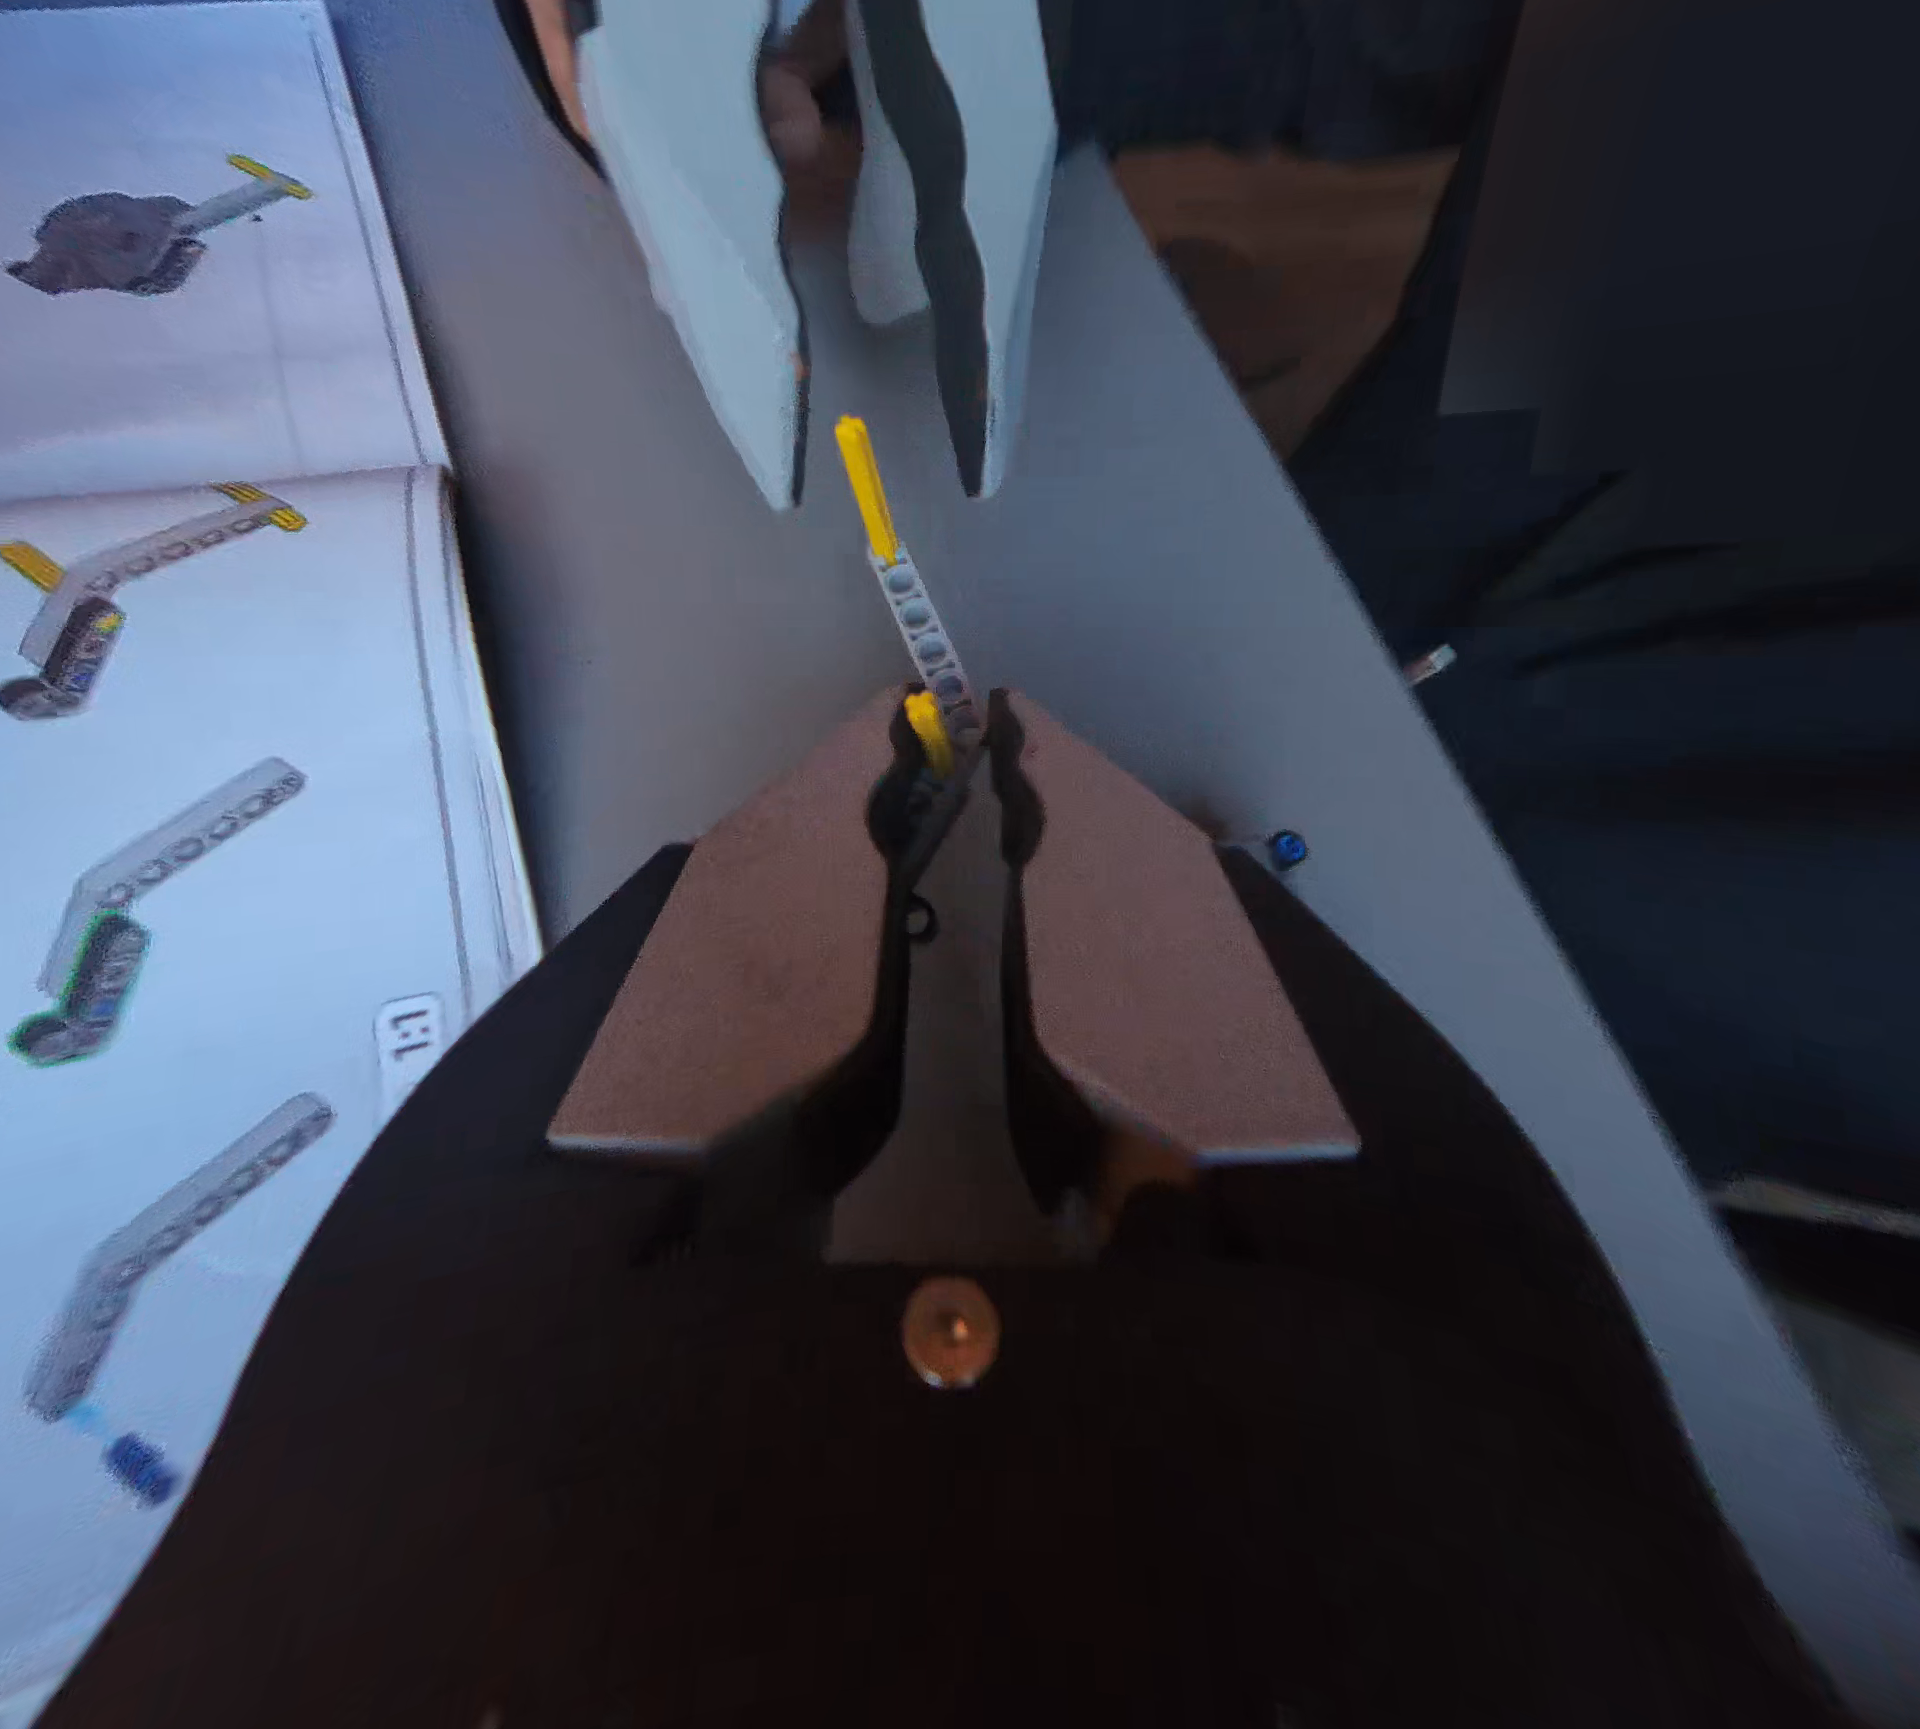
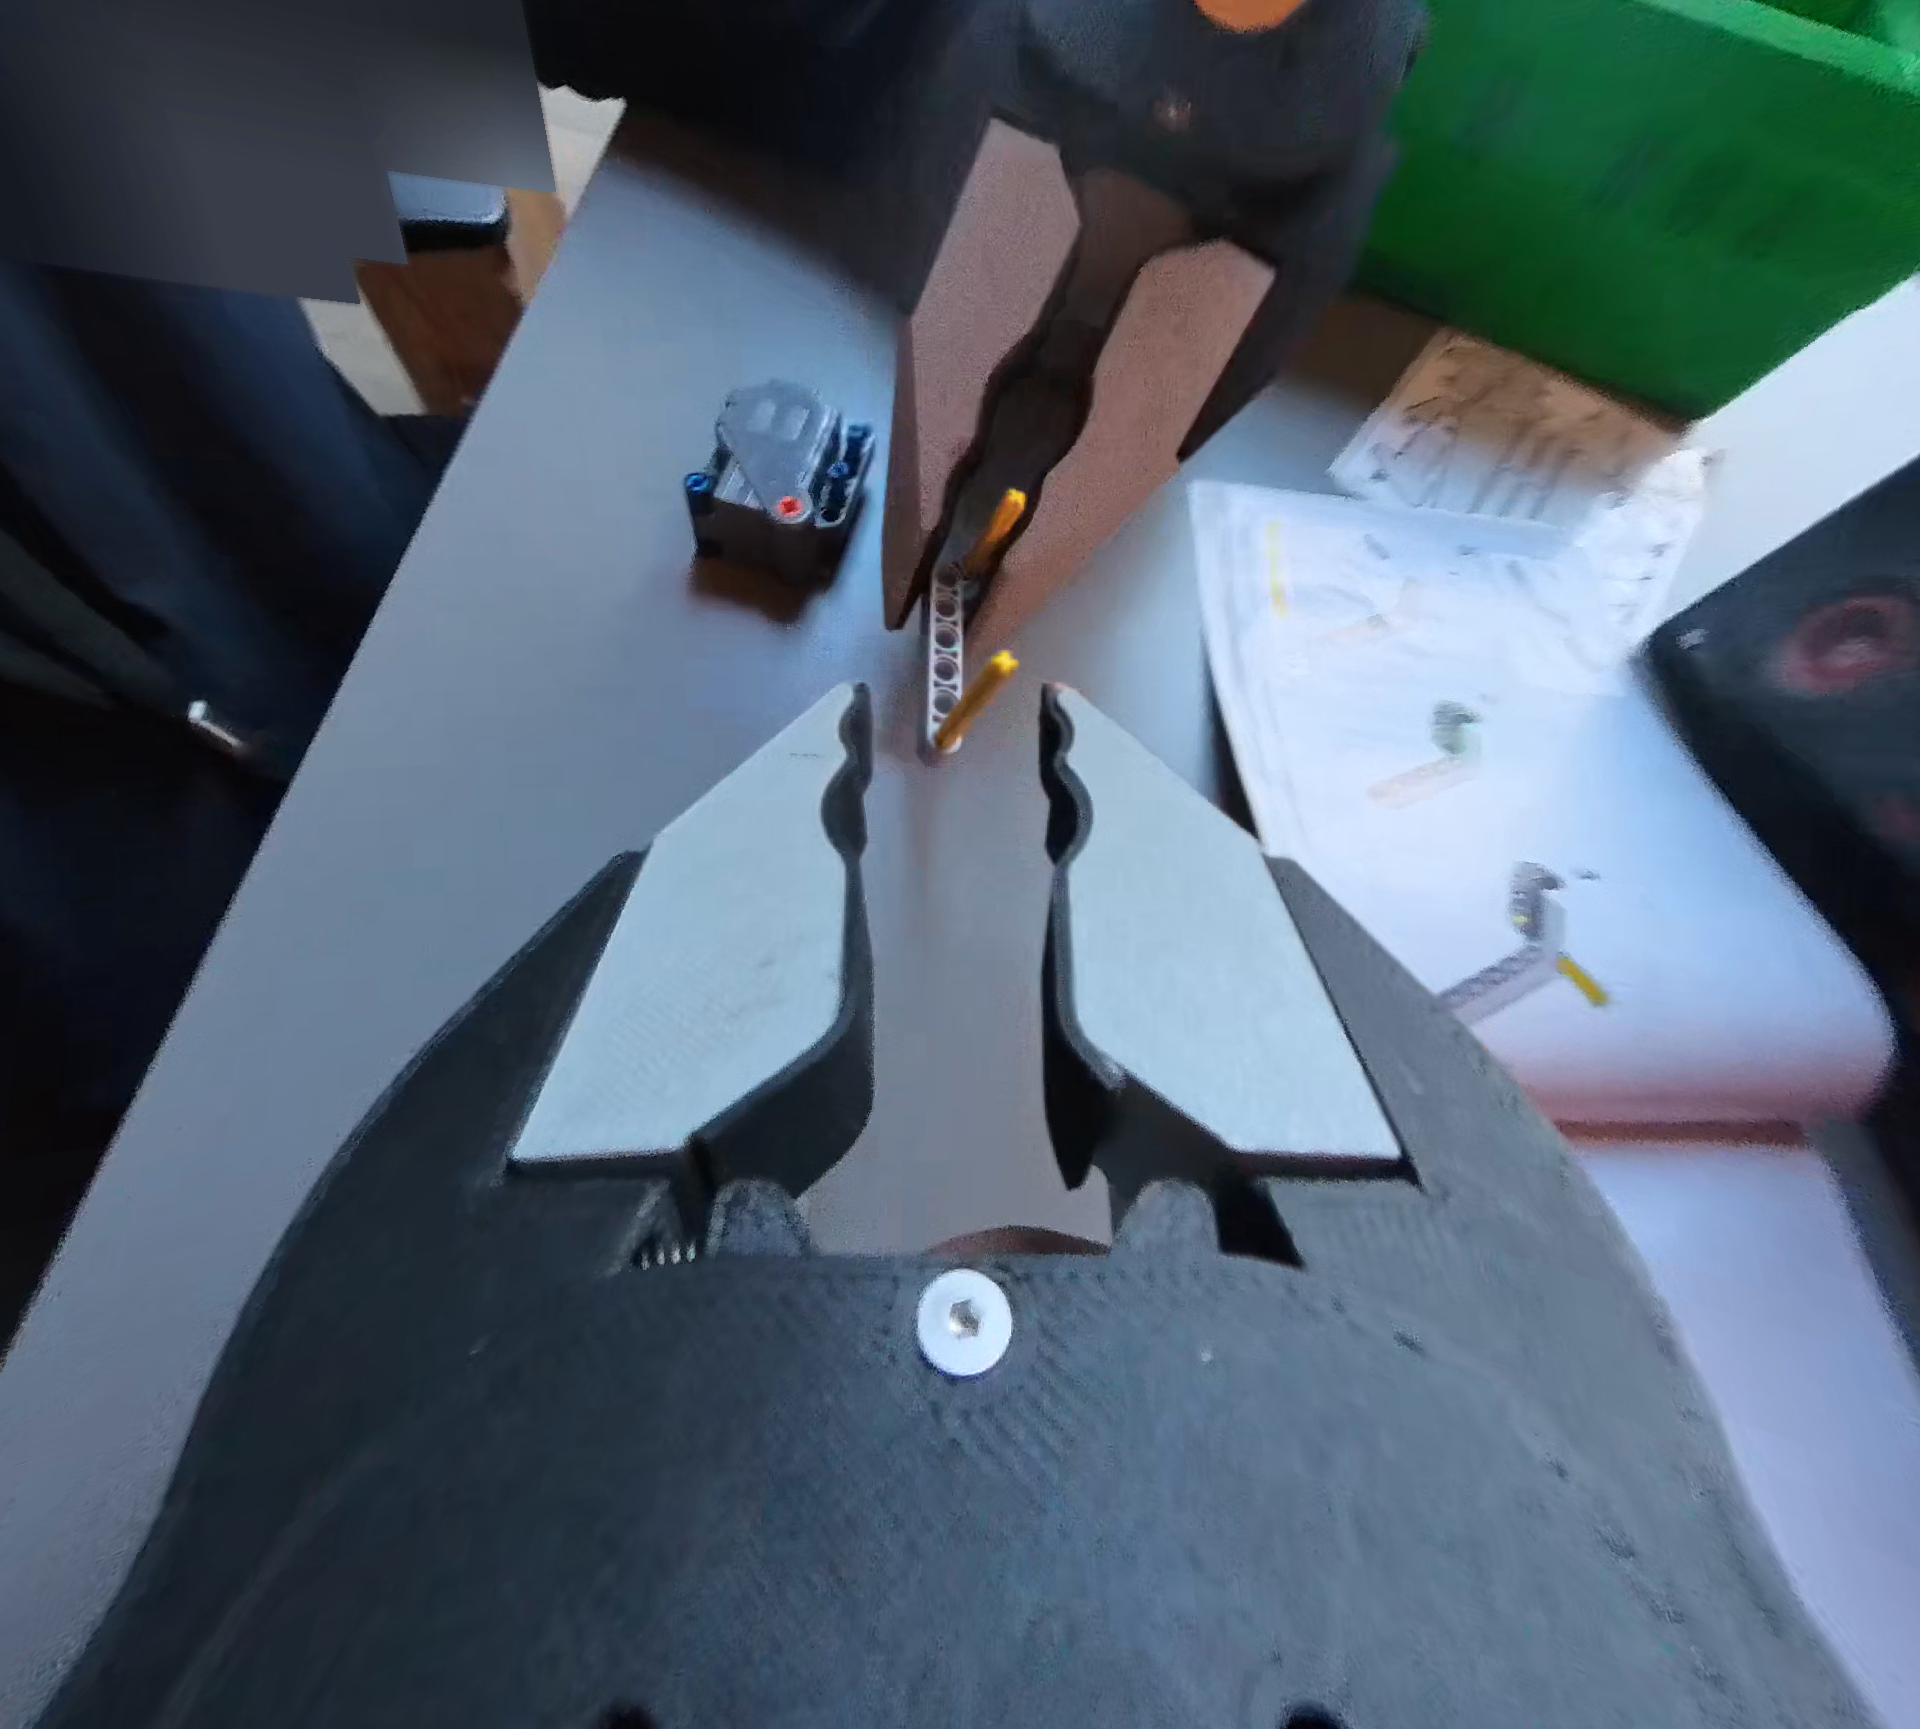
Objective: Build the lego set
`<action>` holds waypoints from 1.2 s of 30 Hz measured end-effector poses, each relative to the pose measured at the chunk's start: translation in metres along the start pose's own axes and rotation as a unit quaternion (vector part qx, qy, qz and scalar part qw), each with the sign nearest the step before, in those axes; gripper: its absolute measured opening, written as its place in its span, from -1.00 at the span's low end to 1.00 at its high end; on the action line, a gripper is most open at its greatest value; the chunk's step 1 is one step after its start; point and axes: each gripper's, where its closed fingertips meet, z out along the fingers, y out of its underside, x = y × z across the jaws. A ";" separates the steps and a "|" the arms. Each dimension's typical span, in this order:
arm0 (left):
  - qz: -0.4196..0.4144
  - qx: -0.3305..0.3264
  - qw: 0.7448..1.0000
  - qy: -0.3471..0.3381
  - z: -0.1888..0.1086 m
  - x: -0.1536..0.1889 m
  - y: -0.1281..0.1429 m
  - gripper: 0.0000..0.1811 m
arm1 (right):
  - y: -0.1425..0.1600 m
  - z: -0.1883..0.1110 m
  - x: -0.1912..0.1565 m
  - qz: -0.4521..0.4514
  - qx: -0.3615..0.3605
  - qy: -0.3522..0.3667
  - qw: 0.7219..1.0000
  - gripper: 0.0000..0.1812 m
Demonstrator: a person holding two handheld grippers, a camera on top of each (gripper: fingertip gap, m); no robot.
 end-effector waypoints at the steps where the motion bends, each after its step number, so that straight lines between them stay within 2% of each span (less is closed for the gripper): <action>1: -0.028 0.022 0.999 0.027 -0.004 0.004 -0.006 -0.90 | -0.004 -0.003 0.003 -0.022 0.009 0.020 1.000 -0.68; 3: -0.072 0.067 0.993 0.071 -0.010 0.010 -0.018 -0.91 | -0.010 -0.007 0.009 -0.068 0.010 0.066 0.995 -0.67; 5: -0.106 0.074 0.988 0.081 -0.012 0.009 -0.019 -0.91 | -0.013 -0.009 0.015 -0.102 0.000 0.111 0.989 -0.60; 8: -0.141 0.080 0.983 0.091 -0.011 0.008 -0.020 -0.90 | -0.012 -0.007 0.014 -0.146 -0.027 0.144 0.978 -0.29; 9: -0.149 0.085 0.980 0.098 -0.012 0.009 -0.022 -0.90 | -0.009 -0.004 0.013 -0.160 -0.039 0.149 0.975 -0.28; 18: -0.203 0.080 0.969 0.117 -0.007 0.008 -0.017 -0.91 | 0.007 0.012 0.018 -0.204 -0.099 0.188 0.955 -0.37; 30: -0.214 0.093 0.970 0.068 -0.006 -0.006 -0.017 -0.90 | 0.012 0.015 0.031 -0.183 -0.113 0.222 0.951 -0.32; 36: -0.236 0.102 0.965 0.047 -0.003 -0.015 -0.016 -0.90 | 0.011 0.011 0.043 -0.139 -0.103 0.240 0.955 -0.50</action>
